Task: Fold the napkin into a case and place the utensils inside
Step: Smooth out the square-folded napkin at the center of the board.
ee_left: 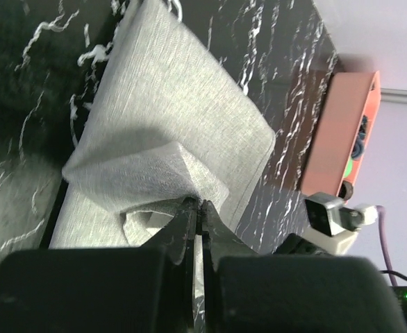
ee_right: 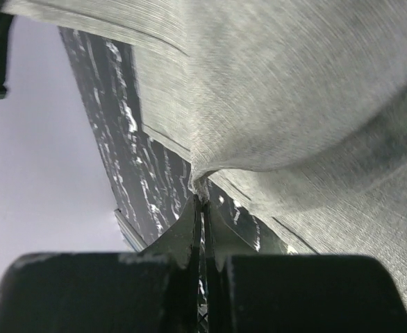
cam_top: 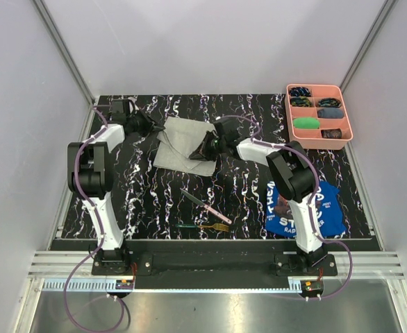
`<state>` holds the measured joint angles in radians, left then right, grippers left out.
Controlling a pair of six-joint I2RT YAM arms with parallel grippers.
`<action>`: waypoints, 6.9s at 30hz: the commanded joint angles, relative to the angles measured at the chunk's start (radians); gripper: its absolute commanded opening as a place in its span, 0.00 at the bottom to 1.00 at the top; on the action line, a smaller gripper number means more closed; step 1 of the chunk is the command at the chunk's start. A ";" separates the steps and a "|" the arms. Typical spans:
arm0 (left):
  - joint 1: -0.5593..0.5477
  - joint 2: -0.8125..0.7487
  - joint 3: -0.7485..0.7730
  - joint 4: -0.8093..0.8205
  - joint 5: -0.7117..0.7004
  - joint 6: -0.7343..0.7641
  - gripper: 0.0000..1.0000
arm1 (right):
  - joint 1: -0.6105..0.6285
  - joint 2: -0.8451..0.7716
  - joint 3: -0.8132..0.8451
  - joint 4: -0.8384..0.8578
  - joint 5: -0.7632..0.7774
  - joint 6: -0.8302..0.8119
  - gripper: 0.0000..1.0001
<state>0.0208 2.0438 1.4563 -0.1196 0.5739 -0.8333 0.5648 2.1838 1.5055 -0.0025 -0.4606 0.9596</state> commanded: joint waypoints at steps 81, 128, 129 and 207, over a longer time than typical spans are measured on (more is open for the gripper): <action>-0.007 -0.143 -0.001 0.090 -0.023 -0.050 0.00 | -0.203 -0.128 0.126 -0.050 0.112 -0.166 0.00; 0.002 -0.358 -0.399 -0.130 -0.088 0.191 0.00 | -0.178 -0.148 -0.100 -0.011 -0.197 -0.168 0.00; 0.002 -0.358 -0.407 -0.140 -0.094 0.201 0.00 | -0.178 -0.153 -0.111 -0.013 -0.196 -0.170 0.00; -0.016 -0.269 -0.390 -0.281 -0.177 0.298 0.33 | -0.137 -0.029 0.030 -0.314 -0.092 -0.412 0.32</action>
<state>0.0078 1.7779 1.0542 -0.4248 0.3977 -0.5518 0.4019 2.1445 1.4940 -0.3161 -0.5232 0.5507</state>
